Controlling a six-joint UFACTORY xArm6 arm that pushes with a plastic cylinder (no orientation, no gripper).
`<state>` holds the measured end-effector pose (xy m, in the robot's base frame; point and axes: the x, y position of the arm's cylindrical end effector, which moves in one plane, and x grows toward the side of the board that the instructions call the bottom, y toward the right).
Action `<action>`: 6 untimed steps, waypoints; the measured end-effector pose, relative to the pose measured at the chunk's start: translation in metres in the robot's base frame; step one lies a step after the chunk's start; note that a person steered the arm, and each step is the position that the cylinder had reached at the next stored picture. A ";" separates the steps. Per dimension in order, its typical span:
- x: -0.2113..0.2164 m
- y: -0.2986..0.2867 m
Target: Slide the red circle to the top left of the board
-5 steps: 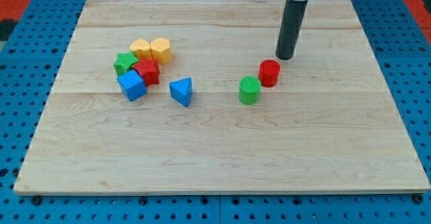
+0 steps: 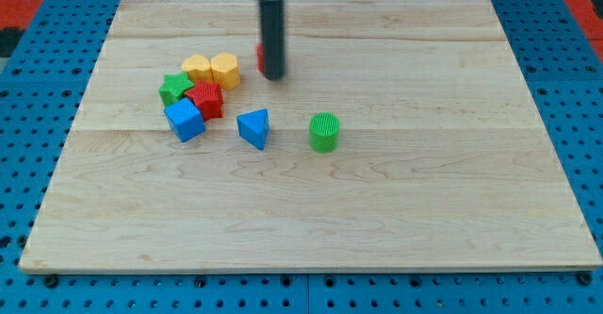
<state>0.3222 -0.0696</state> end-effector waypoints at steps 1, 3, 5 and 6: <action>-0.014 -0.017; -0.039 0.008; -0.089 -0.013; -0.101 -0.037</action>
